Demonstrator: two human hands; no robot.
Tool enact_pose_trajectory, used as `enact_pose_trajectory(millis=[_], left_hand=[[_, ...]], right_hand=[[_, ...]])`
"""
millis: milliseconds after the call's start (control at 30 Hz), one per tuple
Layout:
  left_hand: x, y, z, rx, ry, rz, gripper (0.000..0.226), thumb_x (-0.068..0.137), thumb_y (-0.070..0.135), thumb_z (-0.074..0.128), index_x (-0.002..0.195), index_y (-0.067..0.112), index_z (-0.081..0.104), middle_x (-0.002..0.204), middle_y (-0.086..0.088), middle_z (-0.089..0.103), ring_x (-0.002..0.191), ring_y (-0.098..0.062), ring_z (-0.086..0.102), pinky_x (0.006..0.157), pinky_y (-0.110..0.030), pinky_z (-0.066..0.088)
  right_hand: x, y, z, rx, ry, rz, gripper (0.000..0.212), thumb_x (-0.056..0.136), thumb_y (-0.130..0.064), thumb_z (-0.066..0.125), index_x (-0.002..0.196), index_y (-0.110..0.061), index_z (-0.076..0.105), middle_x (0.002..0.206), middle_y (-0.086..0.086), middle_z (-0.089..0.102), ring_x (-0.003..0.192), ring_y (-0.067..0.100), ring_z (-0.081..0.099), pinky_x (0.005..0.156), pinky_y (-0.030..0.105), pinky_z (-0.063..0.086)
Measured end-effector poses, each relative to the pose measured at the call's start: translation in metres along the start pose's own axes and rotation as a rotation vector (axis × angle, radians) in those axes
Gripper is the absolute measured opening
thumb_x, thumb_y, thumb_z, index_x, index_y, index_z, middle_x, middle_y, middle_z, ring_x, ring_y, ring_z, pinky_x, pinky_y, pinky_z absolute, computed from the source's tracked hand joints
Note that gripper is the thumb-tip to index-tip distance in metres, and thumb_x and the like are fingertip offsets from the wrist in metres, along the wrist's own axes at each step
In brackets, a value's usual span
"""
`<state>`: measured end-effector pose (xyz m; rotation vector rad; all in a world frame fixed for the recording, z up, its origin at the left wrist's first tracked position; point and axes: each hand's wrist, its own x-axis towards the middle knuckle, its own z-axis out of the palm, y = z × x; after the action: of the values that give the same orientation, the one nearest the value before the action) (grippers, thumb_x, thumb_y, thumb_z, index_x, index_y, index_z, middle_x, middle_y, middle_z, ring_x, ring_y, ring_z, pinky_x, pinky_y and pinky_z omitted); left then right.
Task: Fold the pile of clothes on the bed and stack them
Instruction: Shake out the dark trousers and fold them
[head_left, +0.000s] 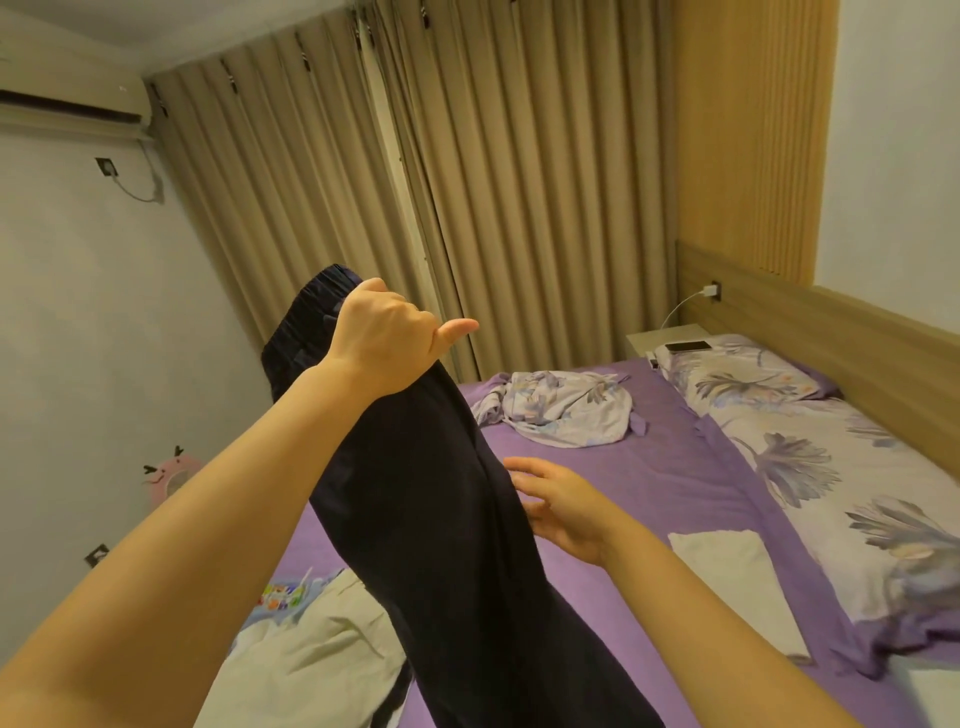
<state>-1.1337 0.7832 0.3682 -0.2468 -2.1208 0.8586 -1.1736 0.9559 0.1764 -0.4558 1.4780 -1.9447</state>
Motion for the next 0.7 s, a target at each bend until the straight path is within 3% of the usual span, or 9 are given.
enact_pose_trajectory(millis=[100,167,333,467,600,700], left_hand=[[-0.004,-0.015,0.002,0.047,0.104,0.039,0.082,0.101,0.052,0.015,0.040,0.012,0.052,0.037,-0.001,0.046,0.036,-0.019,0.044,0.059,-0.034,0.044],[-0.008,-0.028,0.003,0.079,0.149,0.066,0.080,0.102,0.052,0.020,0.038,0.013,0.050,0.035,0.000,0.044,0.034,-0.018,0.042,0.057,-0.033,0.044],[-0.015,-0.060,0.002,0.177,0.153,0.096,0.079,0.101,0.053,0.023,0.038,0.013,0.048,0.035,-0.001,0.043,0.033,-0.017,0.040,0.057,-0.031,0.042],[-0.016,-0.075,0.000,0.211,0.139,0.083,0.078,0.100,0.055,0.024,0.038,0.013,0.046,0.035,-0.001,0.042,0.033,-0.016,0.037,0.055,-0.029,0.038],[-0.009,-0.072,-0.002,0.251,0.002,0.073,0.084,0.095,0.066,0.007,0.040,0.015,0.046,0.036,0.002,0.041,0.035,-0.013,0.032,0.055,-0.028,0.034],[-0.004,-0.065,0.000,0.254,-0.070,0.051,0.087,0.086,0.072,-0.010,0.047,0.017,0.046,0.041,0.005,0.043,0.038,-0.010,0.032,0.055,-0.027,0.032]], right_hand=[[0.007,-0.005,0.003,-0.016,0.142,-0.050,0.043,0.092,-0.003,0.056,0.134,-0.003,0.047,0.120,0.010,0.058,0.098,0.016,0.063,0.068,0.019,0.055],[0.009,-0.014,-0.004,-0.019,0.172,-0.102,0.049,0.088,0.004,0.060,0.134,-0.002,0.047,0.127,0.013,0.055,0.100,0.016,0.060,0.076,0.022,0.053],[0.007,-0.051,-0.009,-0.220,0.103,-0.264,0.059,0.082,0.005,0.066,0.133,-0.018,0.050,0.106,-0.003,0.063,0.094,0.008,0.062,0.068,0.016,0.054],[0.006,-0.082,-0.015,-0.439,0.101,-0.369,0.063,0.082,-0.004,0.069,0.133,-0.032,0.046,0.106,-0.008,0.058,0.093,0.005,0.062,0.068,0.012,0.052],[0.009,-0.108,-0.019,-0.817,0.105,-0.415,0.063,0.083,-0.010,0.070,0.135,-0.033,0.041,0.111,-0.006,0.058,0.098,0.010,0.058,0.077,0.015,0.048],[0.011,-0.113,-0.025,-0.710,0.091,-0.408,0.067,0.082,-0.003,0.069,0.137,-0.029,0.042,0.103,-0.003,0.065,0.097,0.008,0.060,0.078,0.014,0.050]])
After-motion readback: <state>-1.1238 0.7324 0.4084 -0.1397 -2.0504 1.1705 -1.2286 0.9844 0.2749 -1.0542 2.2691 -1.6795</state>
